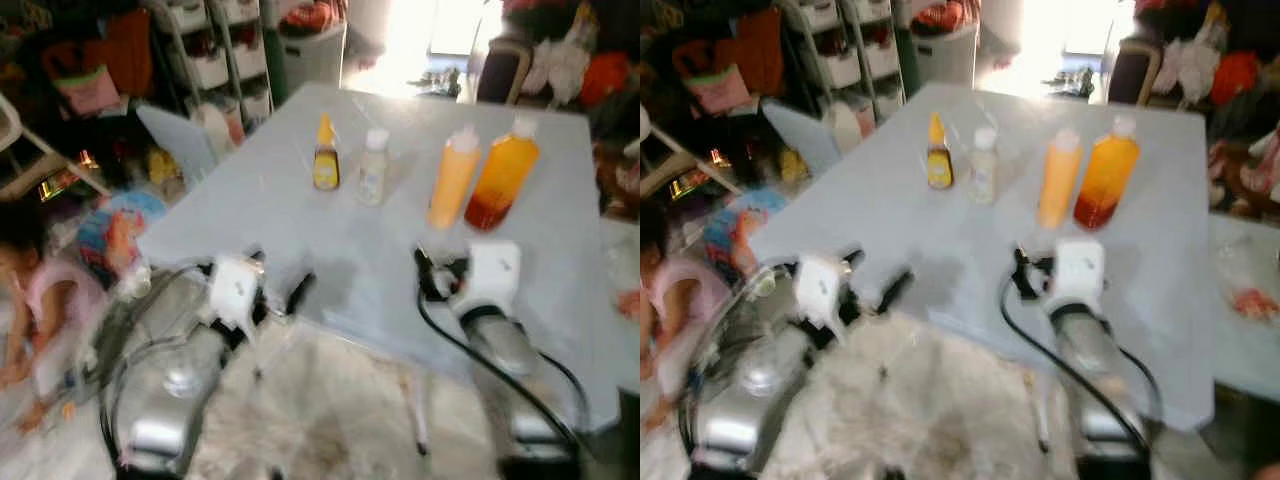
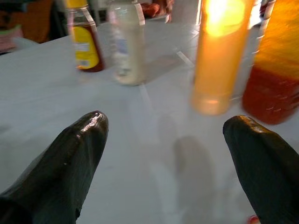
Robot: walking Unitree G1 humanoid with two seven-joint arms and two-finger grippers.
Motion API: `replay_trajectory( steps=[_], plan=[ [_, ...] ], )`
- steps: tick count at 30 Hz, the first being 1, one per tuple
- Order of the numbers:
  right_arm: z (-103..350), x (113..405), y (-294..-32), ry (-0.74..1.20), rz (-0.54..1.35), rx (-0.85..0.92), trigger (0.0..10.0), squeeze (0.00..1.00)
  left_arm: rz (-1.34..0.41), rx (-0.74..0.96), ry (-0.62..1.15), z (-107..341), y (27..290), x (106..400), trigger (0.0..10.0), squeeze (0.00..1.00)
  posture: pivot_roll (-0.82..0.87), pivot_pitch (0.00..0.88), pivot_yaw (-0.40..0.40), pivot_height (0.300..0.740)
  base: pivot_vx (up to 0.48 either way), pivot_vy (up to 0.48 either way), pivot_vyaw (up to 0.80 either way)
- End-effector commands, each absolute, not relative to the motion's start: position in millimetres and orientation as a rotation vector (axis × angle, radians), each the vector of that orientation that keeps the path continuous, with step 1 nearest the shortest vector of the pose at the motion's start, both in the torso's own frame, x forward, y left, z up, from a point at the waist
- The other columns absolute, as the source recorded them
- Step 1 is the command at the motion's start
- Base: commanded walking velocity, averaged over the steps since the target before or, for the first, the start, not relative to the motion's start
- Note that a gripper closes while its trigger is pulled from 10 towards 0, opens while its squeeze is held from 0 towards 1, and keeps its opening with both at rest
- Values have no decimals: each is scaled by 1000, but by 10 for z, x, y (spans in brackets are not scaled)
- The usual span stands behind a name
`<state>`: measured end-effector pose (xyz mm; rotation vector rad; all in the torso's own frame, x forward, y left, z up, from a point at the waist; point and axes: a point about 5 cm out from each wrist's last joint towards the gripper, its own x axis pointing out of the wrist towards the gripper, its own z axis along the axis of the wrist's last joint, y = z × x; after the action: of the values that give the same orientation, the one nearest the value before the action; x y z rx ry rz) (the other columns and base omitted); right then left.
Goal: Restocking fridge
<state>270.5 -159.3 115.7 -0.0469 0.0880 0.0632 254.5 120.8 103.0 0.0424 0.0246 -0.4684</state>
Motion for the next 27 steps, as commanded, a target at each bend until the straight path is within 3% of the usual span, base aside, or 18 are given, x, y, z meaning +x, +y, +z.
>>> replay_trajectory(
  steps=[1, 8, 13, 27],
  plan=[
    [1135, 2694, -1725, 97, 3, -85, 10000, 0, -487, 27, 6, 1073, 1170, 2539, 10000, 0, -58, 0, 33, 740, 0, 0, 0],
    [1162, 2719, -1913, 84, -113, -16, 10000, 0, -496, 17, 11, 1066, 1155, 2520, 10000, 0, -63, 0, 34, 740, 137, 0, 0],
    [1177, 2736, -1883, 74, -100, -3, 10000, 0, -495, 19, 13, 1062, 1155, 2528, 10000, 0, -63, 0, 33, 740, 193, 0, -640],
    [1203, 2726, -1851, 52, -96, -14, 10000, 0, -456, 30, -8, 1096, 1208, 2565, 10000, 0, -63, 0, 36, 740, 17, 0, 0]
  ],
)
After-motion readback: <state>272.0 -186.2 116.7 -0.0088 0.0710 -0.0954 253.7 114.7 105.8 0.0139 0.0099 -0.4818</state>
